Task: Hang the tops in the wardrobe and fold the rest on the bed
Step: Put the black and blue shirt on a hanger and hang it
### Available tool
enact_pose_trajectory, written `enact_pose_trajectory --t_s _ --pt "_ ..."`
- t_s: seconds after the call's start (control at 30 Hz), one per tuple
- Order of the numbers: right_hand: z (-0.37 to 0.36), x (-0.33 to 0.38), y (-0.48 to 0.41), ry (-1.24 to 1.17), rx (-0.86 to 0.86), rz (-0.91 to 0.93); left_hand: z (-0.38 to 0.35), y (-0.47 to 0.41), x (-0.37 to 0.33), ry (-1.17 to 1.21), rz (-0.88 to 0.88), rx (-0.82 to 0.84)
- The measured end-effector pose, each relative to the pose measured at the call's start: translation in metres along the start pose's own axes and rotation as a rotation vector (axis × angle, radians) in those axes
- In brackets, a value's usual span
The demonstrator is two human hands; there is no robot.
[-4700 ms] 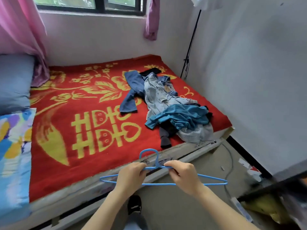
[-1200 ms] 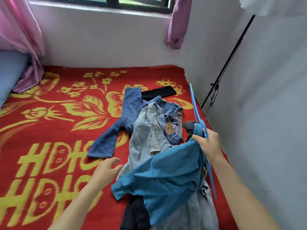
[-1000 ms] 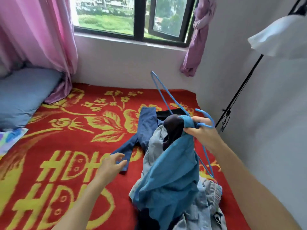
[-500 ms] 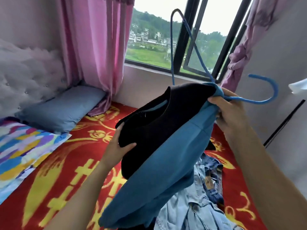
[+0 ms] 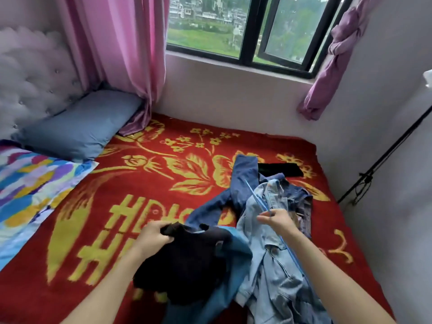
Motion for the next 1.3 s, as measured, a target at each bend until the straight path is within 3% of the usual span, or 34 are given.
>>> enact_pose_trajectory --t_s 0.2,0.4,0.53,0.93,1.17,1.3 --pt "-0.076 -0.062 0.024 0.148 0.196 -0.124 -0.047 0.032 0.02 0.045 0.086 0.125" --pt "-0.114 -0.074 0.028 0.357 0.275 -0.005 -0.049 0.048 0.024 0.171 0.194 0.076" --pt "-0.126 -0.067 0.028 0.428 0.322 0.099 -0.039 0.056 0.011 0.241 0.149 -0.017" --pt "-0.137 -0.052 0.013 0.535 0.441 0.28 -0.007 0.074 -0.055 0.381 -0.003 0.079" --pt "-0.139 -0.068 0.013 0.317 0.333 0.178 0.021 0.075 -0.067 0.49 -0.115 0.003" --pt "-0.146 -0.066 0.013 0.155 0.41 0.103 0.035 0.074 -0.062 0.542 -0.124 -0.038"
Point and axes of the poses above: each hand's wrist, its own y-axis away from the middle knuckle, its own z-axis out of the back of the hand, x = y × z, the point moved 6 cm from there along -y, towards the middle knuckle, and after that the axes turned 9 degrees about -x, right-handed, at the moved point
